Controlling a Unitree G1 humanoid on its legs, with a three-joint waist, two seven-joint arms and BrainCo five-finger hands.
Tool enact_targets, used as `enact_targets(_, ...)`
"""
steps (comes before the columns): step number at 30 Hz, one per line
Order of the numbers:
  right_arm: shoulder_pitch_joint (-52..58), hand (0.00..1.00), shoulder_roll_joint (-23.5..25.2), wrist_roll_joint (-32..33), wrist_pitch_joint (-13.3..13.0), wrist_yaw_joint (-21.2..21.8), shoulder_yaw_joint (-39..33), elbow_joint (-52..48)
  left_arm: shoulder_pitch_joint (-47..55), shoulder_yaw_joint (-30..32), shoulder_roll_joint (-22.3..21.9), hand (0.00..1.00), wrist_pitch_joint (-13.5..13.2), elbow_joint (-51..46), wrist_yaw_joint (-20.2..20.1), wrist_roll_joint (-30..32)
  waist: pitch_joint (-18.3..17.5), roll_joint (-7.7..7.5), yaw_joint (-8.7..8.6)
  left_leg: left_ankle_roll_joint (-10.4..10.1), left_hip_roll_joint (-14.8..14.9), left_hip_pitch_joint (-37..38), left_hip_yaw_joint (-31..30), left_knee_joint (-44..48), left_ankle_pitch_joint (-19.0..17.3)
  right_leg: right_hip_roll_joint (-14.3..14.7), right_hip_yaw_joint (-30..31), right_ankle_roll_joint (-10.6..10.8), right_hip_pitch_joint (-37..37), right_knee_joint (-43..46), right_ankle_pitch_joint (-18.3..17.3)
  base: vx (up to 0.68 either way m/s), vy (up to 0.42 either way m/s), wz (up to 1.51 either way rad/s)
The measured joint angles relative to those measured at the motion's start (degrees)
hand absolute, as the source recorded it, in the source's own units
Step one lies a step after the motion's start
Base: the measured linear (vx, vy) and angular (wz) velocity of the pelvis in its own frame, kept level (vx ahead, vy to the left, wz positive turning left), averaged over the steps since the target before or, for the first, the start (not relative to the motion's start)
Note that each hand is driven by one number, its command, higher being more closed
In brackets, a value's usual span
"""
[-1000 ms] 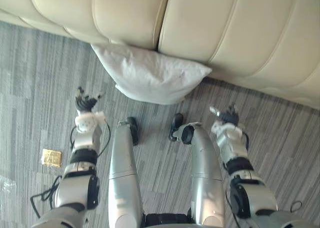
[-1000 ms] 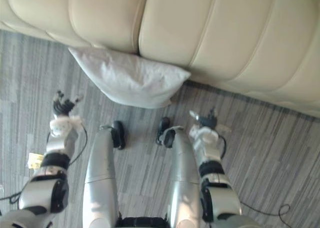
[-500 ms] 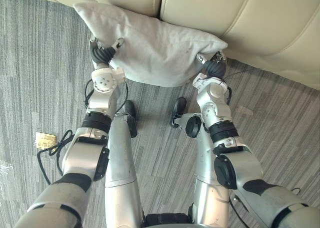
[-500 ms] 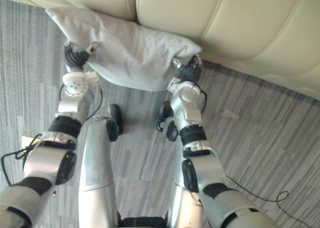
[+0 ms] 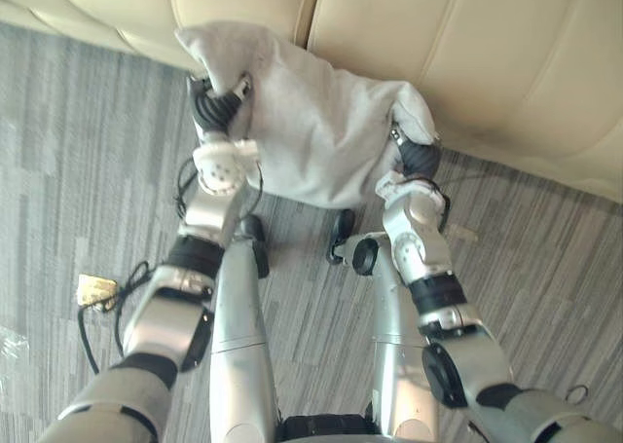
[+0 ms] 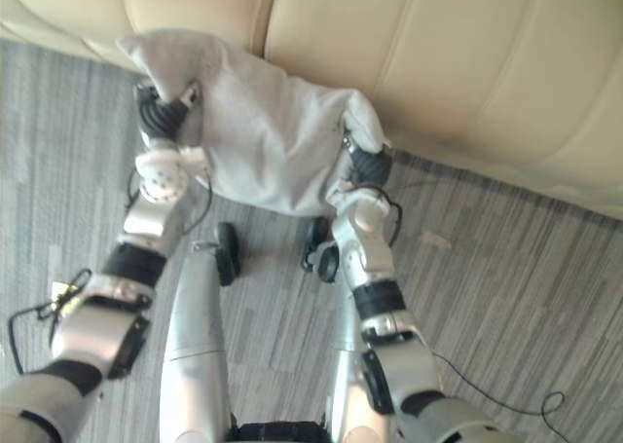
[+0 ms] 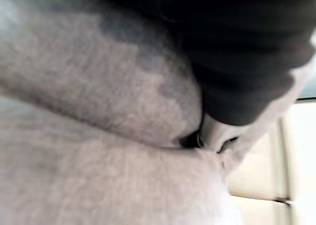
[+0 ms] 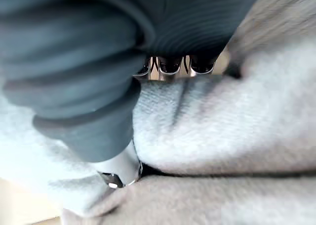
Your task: Pick up cushions and gather them together orderly.
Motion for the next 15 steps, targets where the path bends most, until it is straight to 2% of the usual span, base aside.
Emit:
enact_targets(5,13.8,1.0,-0.2,-6.5,-0.7,0.0,2.4,-14.7,15.9,-0.8,-7.7,1.0,0.0,-10.7,-0.3,2.1,-0.6,0.79,0.6,-0.7,-0.1,15.4,2.6,-9.7,1.6,1.0,0.4,-0.2,14.3,-8.8,1.6,0.1,0.029,-0.12)
enact_targets(10,26.0,1.0,-1.8,-13.7,-0.8,0.9,5.0,-20.2,29.5,-4.4,-9.4,1.0,0.0,-15.9,-2.6,2.1,-7.3,2.99,1.51,-1.4,-1.0,25.5,4.0,-18.4,3.0,1.3,0.8,-0.3,22.8,-15.0,2.3,0.2,0.02,-0.02)
enact_targets(12,31.4,1.0,-2.0,-16.4,-0.8,2.2,5.7,-20.1,34.6,-5.3,-9.5,1.0,-0.1,-17.6,-4.0,2.2,-11.6,3.94,1.49,-1.7,-1.3,29.7,4.2,-22.6,3.7,1.6,0.7,0.2,26.2,-17.5,2.0,0.22,-0.027,0.02)
enact_targets(15,36.2,1.0,-3.0,-17.4,-0.6,3.4,5.8,-20.1,38.3,-6.3,-9.2,1.0,-0.3,-19.2,-5.4,2.3,-14.1,4.61,1.48,-1.9,-1.4,34.0,4.5,-25.9,3.9,2.1,0.8,0.9,29.8,-19.4,1.5,0.15,-0.028,-0.04)
